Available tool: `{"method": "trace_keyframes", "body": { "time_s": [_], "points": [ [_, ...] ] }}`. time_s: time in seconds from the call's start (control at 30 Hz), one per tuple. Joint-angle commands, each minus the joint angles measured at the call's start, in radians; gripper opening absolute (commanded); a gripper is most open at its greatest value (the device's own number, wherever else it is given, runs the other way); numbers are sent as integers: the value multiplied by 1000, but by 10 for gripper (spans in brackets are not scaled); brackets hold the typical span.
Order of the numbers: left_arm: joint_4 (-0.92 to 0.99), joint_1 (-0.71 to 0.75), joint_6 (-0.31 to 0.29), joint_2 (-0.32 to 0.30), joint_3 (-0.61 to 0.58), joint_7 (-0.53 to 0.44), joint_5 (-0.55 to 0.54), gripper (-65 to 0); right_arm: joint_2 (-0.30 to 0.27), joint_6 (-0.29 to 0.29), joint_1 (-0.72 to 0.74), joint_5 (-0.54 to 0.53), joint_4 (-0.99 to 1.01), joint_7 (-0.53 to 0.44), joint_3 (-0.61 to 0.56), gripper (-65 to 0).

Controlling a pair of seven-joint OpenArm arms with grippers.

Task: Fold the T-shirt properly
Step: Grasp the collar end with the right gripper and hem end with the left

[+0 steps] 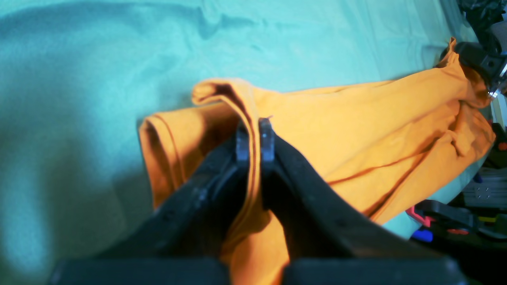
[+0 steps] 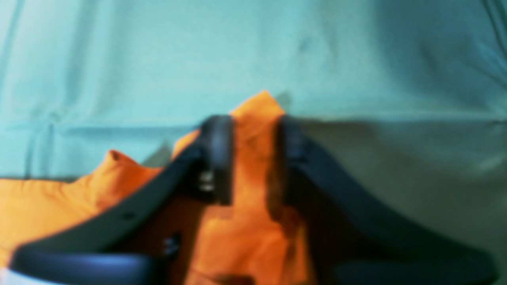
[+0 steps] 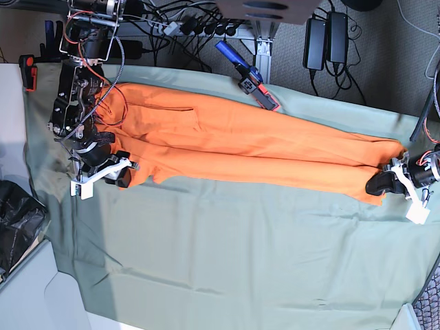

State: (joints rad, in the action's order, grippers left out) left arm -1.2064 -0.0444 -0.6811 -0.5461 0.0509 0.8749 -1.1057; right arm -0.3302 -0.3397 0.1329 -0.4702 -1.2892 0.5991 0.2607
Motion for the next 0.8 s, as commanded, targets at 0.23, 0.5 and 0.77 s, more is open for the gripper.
{"method": "trace_keyframes", "body": {
  "time_s": [0.23, 0.5, 0.77],
  "points": [
    [-16, -16, -17, -19, 7, -18, -19, -602, -16, -84, 19, 78, -15, -46, 14, -510],
    [-16, -4, -17, -19, 7, -22, -20, -601, -16, -84, 19, 68, -14, -50, 39, -280],
    [-16, 1, -17, -19, 7, -21, -20, -601, -16, -89, 24, 70, 62, -84, 38, -281]
  ]
}}
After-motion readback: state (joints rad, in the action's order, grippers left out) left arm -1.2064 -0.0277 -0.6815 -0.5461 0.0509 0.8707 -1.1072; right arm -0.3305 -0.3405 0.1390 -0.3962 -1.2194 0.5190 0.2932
